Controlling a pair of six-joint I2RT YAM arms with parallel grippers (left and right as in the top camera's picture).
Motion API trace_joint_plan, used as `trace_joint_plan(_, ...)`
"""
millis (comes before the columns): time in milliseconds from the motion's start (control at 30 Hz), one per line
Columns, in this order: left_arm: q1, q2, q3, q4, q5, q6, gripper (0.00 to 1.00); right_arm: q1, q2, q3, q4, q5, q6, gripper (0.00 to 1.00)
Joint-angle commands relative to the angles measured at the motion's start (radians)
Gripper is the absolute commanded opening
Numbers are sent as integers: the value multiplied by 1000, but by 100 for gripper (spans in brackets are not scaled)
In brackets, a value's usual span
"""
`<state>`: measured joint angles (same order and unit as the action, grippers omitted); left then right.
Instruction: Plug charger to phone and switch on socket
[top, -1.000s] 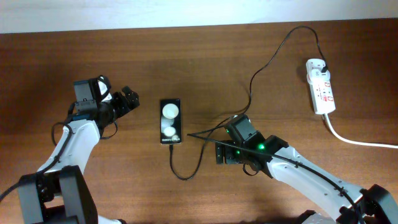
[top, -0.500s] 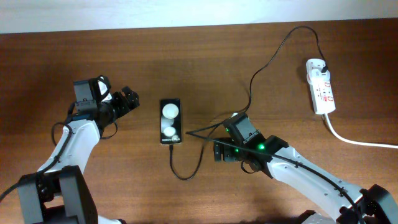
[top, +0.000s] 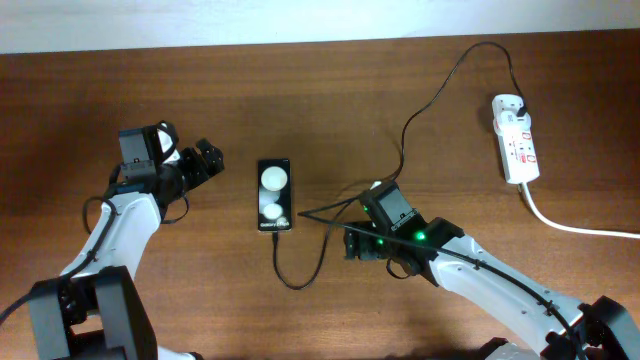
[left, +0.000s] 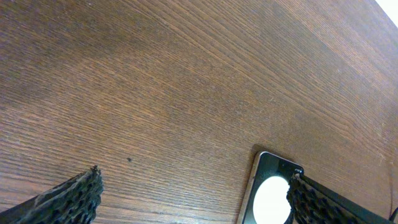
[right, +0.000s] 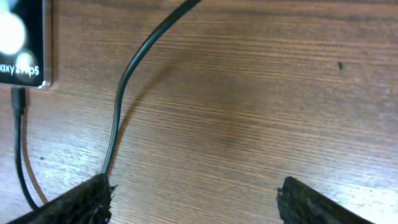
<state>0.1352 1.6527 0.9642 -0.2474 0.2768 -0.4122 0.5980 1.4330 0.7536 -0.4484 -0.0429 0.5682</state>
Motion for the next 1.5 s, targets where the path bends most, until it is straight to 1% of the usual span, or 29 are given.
trace_joint_plan(0, 1, -15, -8, -1, 7, -10, 99, -5, -11, 42, -34, -6, -3, 37)
trace_joint_plan(33, 1, -15, -8, -1, 7, -10, 99, -5, -11, 90, -91, -6, -3, 18)
trace_joint_plan(67, 1, -15, -8, -1, 8, -10, 99, -5, -11, 164, -170, -1, -4, 4)
trace_joint_plan(133, 1, -15, -8, -1, 7, -10, 99, -5, -11, 314, -313, 51, -4, 4)
trace_joint_plan(167, 1, -15, -8, -1, 7, -10, 99, -19, -11, 414, -407, 81, -4, 4)
trace_joint_plan(200, 1, -15, -8, -1, 7, -10, 99, -40, -11, 480, -464, 80, -12, 4)
trace_joint_plan(233, 1, -15, -8, -1, 7, -10, 99, -86, -11, 572, -549, 80, -12, 7)
trace_joint_plan(300, 1, -15, -8, -1, 7, -10, 99, -174, -11, 672, -648, 80, -12, 49)
trace_joint_plan(333, 1, -15, -8, -1, 7, -10, 99, -222, -11, 696, -675, 80, -11, 68)
trace_joint_plan(367, 1, -15, -8, -1, 7, -10, 99, -277, -11, 700, -685, 77, -11, 92)
trace_joint_plan(400, 1, -15, -8, -1, 7, -10, 99, -309, -7, 699, -697, 77, -11, 98)
trace_joint_plan(500, 1, -15, -8, -1, 7, -10, 99, -400, 20, 698, -752, 81, -11, 99)
trace_joint_plan(633, 1, -15, -8, -1, 7, -10, 99, -508, 76, 697, -756, 82, -12, 99)
trace_joint_plan(767, 1, -15, -8, -1, 7, -10, 99, -580, 132, 696, -754, 108, -12, 99)
trace_joint_plan(1000, 1, -15, -8, -1, 7, -10, 99, -586, 145, 696, -703, 107, -3, 99)
trace_joint_plan(1067, 1, -15, -8, -1, 7, -10, 99, -593, 145, 696, -706, 151, -3, 99)
trace_joint_plan(1233, 1, -15, -8, -1, 7, -10, 99, -631, 145, 696, -699, 157, 125, 98)
trace_joint_plan(1333, 1, -15, -8, -1, 7, -10, 99, -631, 145, 696, -697, 160, 117, 99)
trace_joint_plan(1400, 1, -15, -8, -1, 7, -10, 99, -632, 145, 692, -698, 164, 70, 99)
trace_joint_plan(1467, 1, -15, -8, -1, 7, -10, 99, -657, 145, 712, -681, 111, 64, 99)
